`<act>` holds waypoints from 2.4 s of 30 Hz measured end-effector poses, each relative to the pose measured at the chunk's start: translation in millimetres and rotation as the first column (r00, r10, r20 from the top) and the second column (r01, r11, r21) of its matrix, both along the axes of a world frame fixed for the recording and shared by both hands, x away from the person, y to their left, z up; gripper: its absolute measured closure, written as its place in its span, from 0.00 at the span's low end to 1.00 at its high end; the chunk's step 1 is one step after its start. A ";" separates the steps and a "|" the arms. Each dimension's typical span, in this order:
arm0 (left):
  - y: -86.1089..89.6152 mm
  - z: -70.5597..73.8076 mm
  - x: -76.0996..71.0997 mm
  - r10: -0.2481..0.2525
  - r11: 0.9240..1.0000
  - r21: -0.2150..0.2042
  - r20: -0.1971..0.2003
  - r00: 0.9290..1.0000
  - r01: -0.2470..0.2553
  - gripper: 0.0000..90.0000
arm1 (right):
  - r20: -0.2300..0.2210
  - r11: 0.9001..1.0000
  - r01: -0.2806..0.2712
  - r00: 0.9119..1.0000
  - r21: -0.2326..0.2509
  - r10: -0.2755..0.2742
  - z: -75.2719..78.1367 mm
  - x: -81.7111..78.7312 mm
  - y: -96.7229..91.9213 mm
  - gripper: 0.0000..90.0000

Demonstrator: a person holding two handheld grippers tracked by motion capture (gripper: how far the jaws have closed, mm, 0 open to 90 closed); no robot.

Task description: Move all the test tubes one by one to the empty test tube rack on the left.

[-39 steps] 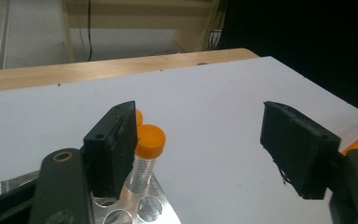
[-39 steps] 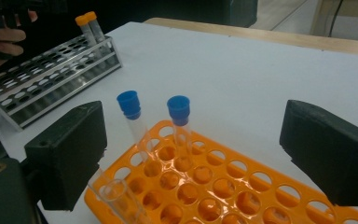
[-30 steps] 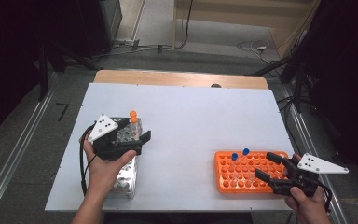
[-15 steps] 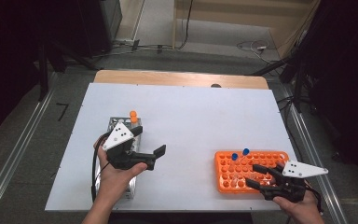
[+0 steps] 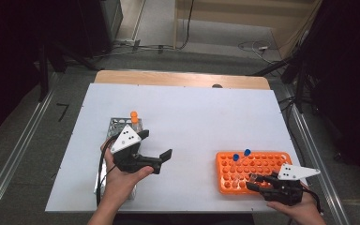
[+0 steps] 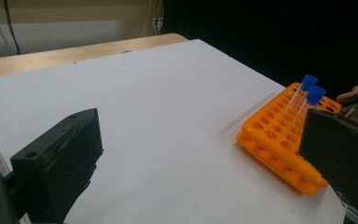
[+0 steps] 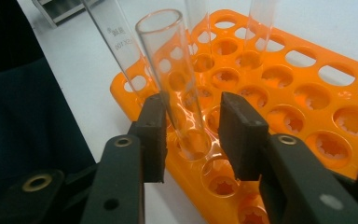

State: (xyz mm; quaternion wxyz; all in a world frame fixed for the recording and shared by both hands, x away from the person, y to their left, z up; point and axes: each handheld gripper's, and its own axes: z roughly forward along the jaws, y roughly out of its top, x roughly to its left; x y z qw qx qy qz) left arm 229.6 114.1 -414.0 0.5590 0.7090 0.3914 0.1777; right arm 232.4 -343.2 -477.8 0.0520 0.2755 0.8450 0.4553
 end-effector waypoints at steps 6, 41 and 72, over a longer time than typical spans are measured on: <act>-0.5 0.0 -0.6 -0.003 1.000 0.001 0.000 1.000 0.003 0.00 | 0.028 1.000 -0.026 0.999 -0.007 0.026 -1.4 -1.1 -0.2 0.79; -24.2 1.0 -7.8 -0.093 0.996 0.001 -0.002 0.996 0.093 0.00 | 0.156 0.979 0.071 0.982 0.191 -0.102 73.9 -2.7 35.7 0.82; -76.1 8.6 -26.6 -0.331 0.943 -0.011 0.037 0.943 0.332 0.28 | 0.098 0.992 -0.052 0.994 0.116 0.040 50.4 -21.8 119.4 0.82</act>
